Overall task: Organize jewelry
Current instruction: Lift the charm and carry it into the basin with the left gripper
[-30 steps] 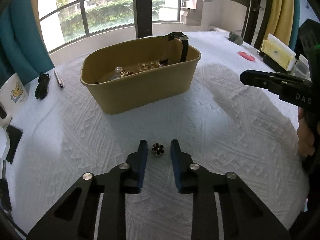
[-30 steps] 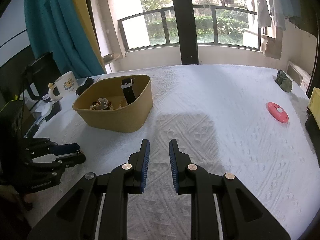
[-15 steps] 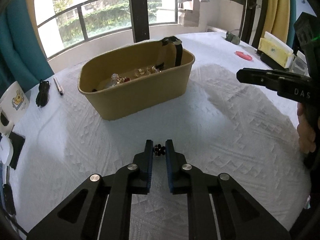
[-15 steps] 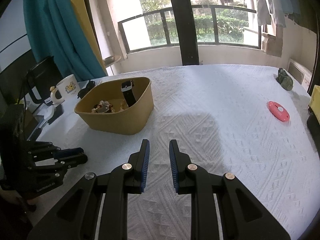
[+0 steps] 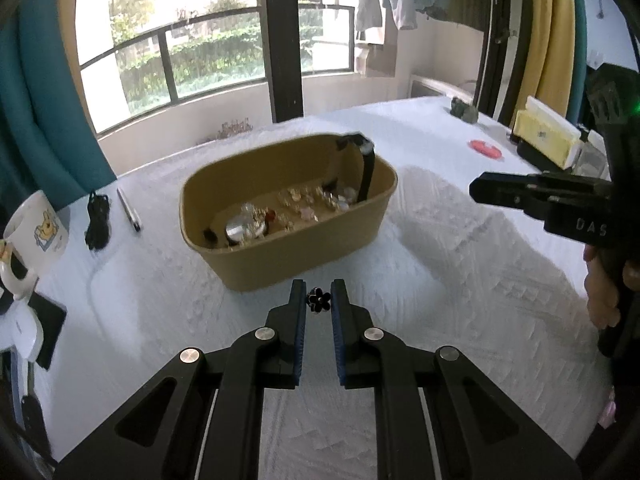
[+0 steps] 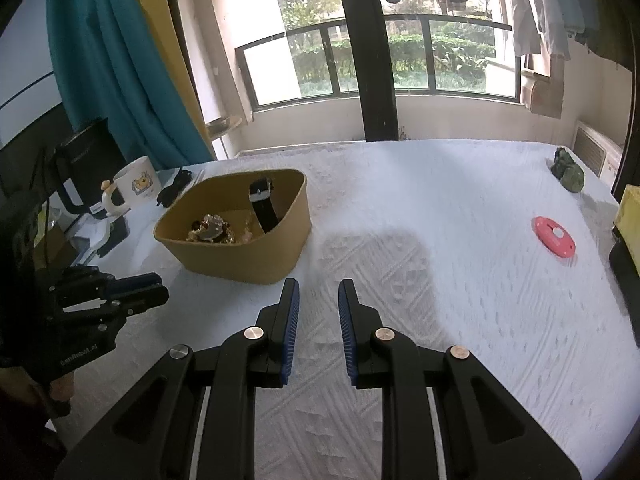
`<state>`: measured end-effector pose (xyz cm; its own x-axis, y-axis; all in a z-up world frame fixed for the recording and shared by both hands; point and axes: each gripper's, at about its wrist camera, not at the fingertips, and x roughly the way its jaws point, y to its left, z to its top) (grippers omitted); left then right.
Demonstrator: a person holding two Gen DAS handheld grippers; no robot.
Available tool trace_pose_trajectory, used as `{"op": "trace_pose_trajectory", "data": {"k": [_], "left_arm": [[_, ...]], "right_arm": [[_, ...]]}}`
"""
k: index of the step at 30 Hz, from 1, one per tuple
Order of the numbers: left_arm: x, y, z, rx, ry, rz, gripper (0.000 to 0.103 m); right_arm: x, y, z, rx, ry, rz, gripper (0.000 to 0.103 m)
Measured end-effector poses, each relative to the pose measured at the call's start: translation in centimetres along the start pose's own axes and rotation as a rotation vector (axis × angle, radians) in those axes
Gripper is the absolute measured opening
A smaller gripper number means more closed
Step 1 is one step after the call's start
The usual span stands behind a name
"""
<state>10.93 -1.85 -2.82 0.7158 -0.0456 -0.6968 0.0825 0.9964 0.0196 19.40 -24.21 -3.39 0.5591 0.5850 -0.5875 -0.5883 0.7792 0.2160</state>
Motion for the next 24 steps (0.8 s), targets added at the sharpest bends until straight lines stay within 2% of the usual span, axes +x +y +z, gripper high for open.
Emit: {"op": "trace_pose_trajectory", "data": {"k": [12,24], "left_arm": [[-0.1,1.0,3.1,0.009,-0.079,-0.022,0.014],[2.3,1.1,4.5,0.017,-0.077,-0.06,0.014]], "right_arm": [[0.6,0.8,2.0,-0.023,-0.013,-0.009,0.02],[1.9,0.1,2.8,-0.016,0.003,-0.025,0.02]]}}
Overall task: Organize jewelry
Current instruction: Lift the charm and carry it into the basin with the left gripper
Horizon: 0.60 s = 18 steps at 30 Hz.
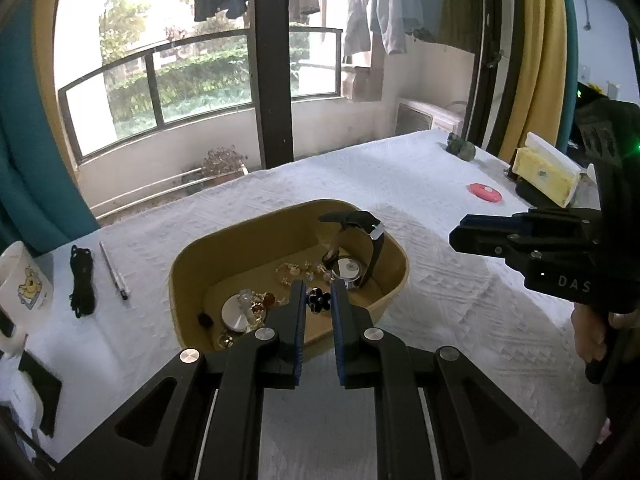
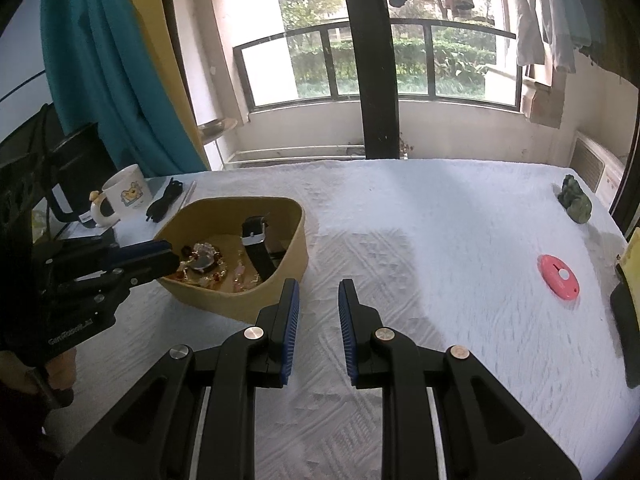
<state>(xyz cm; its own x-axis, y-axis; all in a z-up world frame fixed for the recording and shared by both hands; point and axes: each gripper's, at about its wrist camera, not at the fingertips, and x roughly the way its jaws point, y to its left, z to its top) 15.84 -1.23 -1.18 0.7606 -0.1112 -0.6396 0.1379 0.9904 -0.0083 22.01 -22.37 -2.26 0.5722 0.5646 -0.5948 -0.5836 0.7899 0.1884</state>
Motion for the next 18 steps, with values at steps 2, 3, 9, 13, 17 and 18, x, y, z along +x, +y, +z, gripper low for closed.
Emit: {"op": "trace_pose_trajectory", "data": {"k": [2,3,9,13,17,18], "left_arm": [[0.4,0.1,0.0,-0.005,0.007,-0.005,0.014],[0.7,0.2,0.1,-0.01,0.013,-0.009,0.014],[1.8,0.3,0.0,-0.027,0.036,-0.031,0.014],[2.2,0.4,0.0,-0.038,0.05,-0.042,0.014],[2.2,0.4,0.1,-0.047,0.06,-0.039,0.014],[2.2,0.5,0.1,-0.052,0.062,-0.037,0.014]], "right_arm": [[0.2,-0.2,0.0,0.003,-0.001,-0.006,0.02],[0.3,-0.3,0.1,0.003,-0.003,-0.01,0.02],[0.9,-0.8,0.3,0.005,0.008,-0.01,0.02],[1.2,-1.0,0.2,0.011,0.02,-0.011,0.02],[1.4,-0.9,0.1,0.014,0.022,-0.014,0.02],[1.4,-0.9,0.1,0.014,0.021,-0.015,0.02]]}}
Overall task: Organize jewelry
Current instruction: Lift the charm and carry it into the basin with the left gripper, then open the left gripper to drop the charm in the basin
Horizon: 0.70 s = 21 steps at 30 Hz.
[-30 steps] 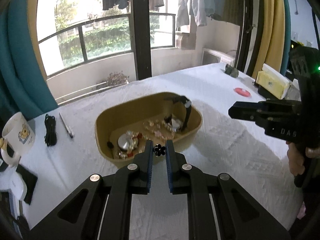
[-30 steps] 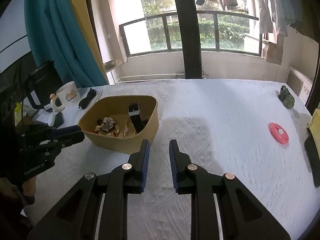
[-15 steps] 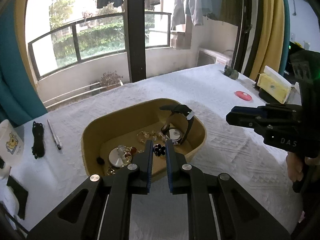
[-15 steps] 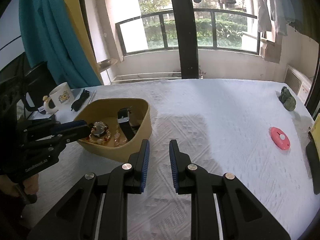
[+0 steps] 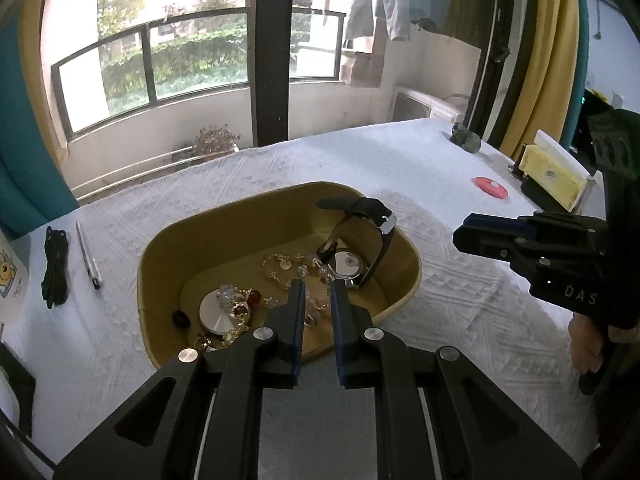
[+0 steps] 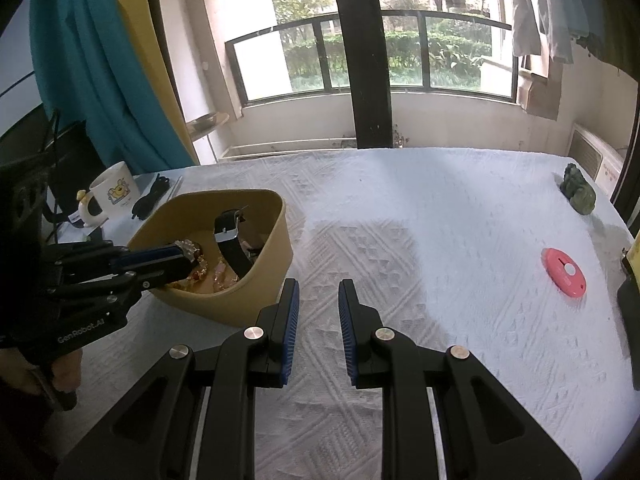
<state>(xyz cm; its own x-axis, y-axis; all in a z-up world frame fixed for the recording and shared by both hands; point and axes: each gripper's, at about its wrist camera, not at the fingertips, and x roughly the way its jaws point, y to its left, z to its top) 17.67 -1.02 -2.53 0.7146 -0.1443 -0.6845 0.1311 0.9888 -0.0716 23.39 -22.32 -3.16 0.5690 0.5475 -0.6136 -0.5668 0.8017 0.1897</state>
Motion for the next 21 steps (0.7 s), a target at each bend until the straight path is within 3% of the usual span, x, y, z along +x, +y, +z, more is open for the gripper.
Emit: {"op": "trace_pose_trajectory", "data": {"k": [3,7,17,21], "left_arm": [[0.0,0.1,0.0,-0.01,0.003,0.003,0.016],[-0.5,0.1,-0.1,-0.021,-0.004,-0.001,0.031],[-2.4,-0.3,-0.8,-0.03,-0.036,-0.012,0.035],[-3.2,0.1,-1.2,-0.045,-0.048,-0.013,0.047]], "right_arm": [[-0.1,0.1,0.0,-0.003,-0.001,0.0,0.02],[-0.3,0.4,-0.1,-0.009,-0.006,-0.002,0.02],[-2.1,1.4,-0.3,-0.031,-0.035,-0.006,0.02],[-2.6,2.1,-0.6,-0.041,-0.041,-0.008,0.02]]}}
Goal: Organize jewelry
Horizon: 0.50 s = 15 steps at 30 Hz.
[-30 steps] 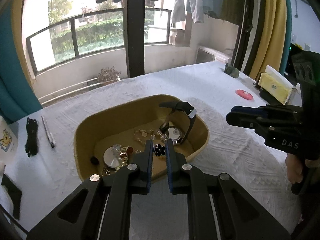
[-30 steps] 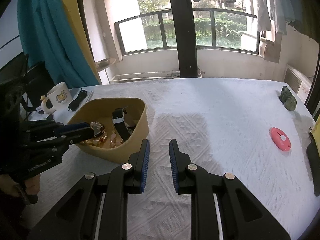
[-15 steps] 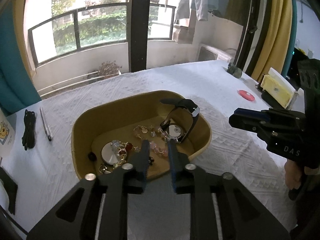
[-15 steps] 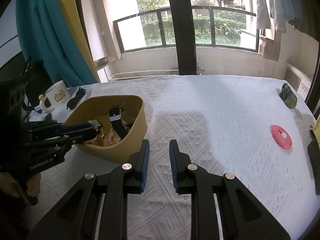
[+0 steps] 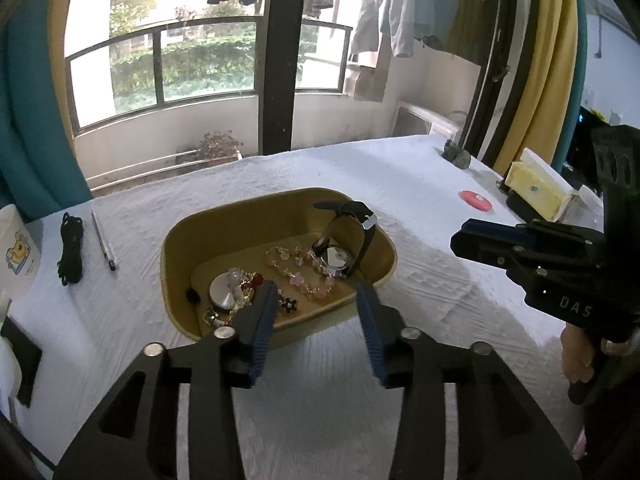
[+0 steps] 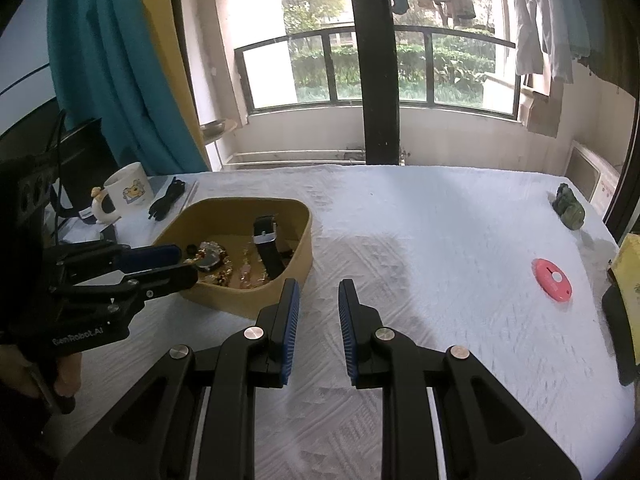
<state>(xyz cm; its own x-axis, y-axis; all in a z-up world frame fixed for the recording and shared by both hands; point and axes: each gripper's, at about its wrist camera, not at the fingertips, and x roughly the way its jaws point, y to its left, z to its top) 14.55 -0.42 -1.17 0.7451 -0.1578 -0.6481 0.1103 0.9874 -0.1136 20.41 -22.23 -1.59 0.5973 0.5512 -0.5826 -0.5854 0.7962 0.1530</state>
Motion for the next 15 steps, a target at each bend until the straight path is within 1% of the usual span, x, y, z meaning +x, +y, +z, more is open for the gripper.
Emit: {"op": "trace_pose_trajectory", "data": {"k": [4,6,12,15], "left_arm": [[-0.9,0.1,-0.4,-0.01,-0.014,0.005,0.057],[-1.3,0.2,-0.7,-0.015,-0.02,0.008,0.059],[-2.6,0.2,-1.4,-0.023,-0.041,0.016,0.062],[-3.6,0.4,-1.8,-0.029,-0.054,0.018,0.063]], "right_arm": [[-0.6,0.5,-0.3,-0.007,-0.007,-0.002,0.02],[-0.9,0.8,-0.4,-0.011,-0.01,-0.004,0.02],[-1.9,1.7,-0.5,-0.019,-0.023,-0.01,0.021],[-2.4,2.2,-0.7,-0.023,-0.031,-0.01,0.024]]}}
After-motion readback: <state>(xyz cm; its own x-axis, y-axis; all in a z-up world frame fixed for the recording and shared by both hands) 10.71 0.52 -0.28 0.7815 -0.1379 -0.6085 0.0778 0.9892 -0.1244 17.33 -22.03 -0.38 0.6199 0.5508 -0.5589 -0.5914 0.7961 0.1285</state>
